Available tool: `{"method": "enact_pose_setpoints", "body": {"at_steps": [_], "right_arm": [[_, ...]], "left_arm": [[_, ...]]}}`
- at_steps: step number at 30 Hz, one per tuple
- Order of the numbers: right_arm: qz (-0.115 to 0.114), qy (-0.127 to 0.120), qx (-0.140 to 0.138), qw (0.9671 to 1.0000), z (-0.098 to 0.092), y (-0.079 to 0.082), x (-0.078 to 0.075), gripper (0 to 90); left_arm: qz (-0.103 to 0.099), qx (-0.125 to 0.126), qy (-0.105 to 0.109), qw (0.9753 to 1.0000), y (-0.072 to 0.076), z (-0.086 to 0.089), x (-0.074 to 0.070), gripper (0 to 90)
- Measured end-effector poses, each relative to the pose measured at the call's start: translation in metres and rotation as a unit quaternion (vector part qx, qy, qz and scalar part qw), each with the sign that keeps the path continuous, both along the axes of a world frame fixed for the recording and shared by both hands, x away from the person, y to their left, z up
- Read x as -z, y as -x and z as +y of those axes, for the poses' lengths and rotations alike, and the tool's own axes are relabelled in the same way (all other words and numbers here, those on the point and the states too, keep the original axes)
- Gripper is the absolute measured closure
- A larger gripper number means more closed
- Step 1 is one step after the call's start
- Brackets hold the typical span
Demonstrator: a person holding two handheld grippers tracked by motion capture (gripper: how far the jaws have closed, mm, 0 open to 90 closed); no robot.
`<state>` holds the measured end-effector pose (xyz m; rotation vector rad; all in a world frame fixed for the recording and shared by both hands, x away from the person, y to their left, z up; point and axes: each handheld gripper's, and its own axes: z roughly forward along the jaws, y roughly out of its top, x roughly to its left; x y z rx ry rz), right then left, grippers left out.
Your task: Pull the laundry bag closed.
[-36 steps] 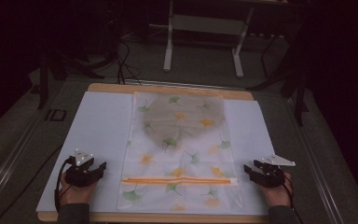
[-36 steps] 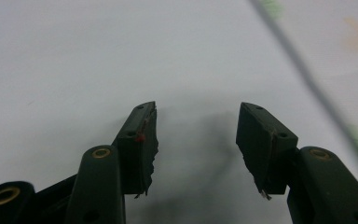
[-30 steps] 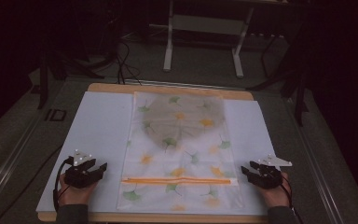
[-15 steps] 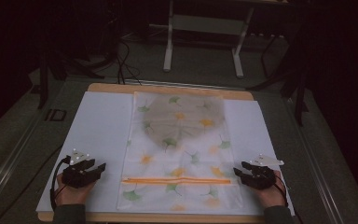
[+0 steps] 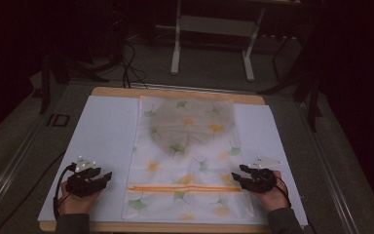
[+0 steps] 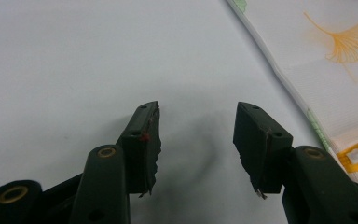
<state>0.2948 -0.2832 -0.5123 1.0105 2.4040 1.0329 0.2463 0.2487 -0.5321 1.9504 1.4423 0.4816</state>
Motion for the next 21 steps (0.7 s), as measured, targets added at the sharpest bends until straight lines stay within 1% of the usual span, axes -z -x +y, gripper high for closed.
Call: {"method": "enact_pose_setpoints", "body": {"at_steps": [2, 3, 4, 5, 8, 10, 11, 12, 14, 16, 17, 20, 21], "right_arm": [[0.003, 0.001, -0.012, 0.9999, 0.005, -0.002, -0.002, 51.9], [0.003, 0.001, -0.012, 0.9999, 0.005, -0.002, -0.002, 51.9], [0.007, 0.001, -0.024, 0.9997, 0.011, -0.004, -0.003, 52.0], [0.008, 0.001, -0.03, 0.9995, 0.013, -0.004, -0.004, 52.1], [0.008, 0.003, -0.037, 0.9993, 0.018, -0.005, -0.006, 52.3], [0.006, 0.002, -0.047, 0.9989, 0.023, -0.006, -0.007, 52.3], [0.007, 0.003, -0.055, 0.9985, 0.028, -0.007, -0.007, 52.1], [0.007, 0.003, -0.055, 0.9985, 0.028, -0.007, -0.007, 52.1], [0.009, 0.005, -0.067, 0.9977, 0.036, -0.007, -0.008, 51.7], [0.009, 0.005, -0.067, 0.9977, 0.036, -0.007, -0.008, 51.7], [0.009, 0.008, -0.081, 0.9966, 0.045, -0.008, -0.01, 51.5], [0.011, 0.009, -0.093, 0.9956, 0.052, -0.008, -0.011, 51.6], [0.014, 0.004, -0.099, 0.9949, 0.056, -0.009, -0.011, 51.6]], "left_arm": [[0.0, 0.005, -0.001, 1.0, 0.0, -0.001, 0.0, 50.9], [0.0, 0.005, -0.001, 1.0, 0.0, -0.001, 0.0, 50.9], [0.001, 0.006, 0.0, 1.0, 0.0, -0.001, 0.0, 50.8], [0.001, 0.01, 0.0, 1.0, 0.0, -0.002, 0.0, 50.8], [0.001, 0.01, 0.001, 0.9999, 0.0, -0.003, -0.001, 50.8], [0.001, 0.012, 0.001, 0.9999, 0.0, -0.003, -0.001, 51.1], [0.001, 0.014, -0.001, 0.9999, 0.001, -0.003, -0.001, 51.9], [0.001, 0.014, -0.001, 0.9999, 0.001, -0.003, -0.001, 51.9], [0.001, 0.015, -0.002, 0.9999, 0.001, -0.004, -0.001, 52.2], [0.001, 0.017, -0.002, 0.9999, 0.001, -0.004, -0.001, 52.2], [0.001, 0.018, -0.001, 0.9998, 0.001, -0.004, -0.002, 52.2], [0.001, 0.018, -0.001, 0.9998, 0.001, -0.004, -0.002, 52.1], [0.001, 0.018, 0.0, 0.9998, 0.001, -0.004, -0.002, 52.1]]}}
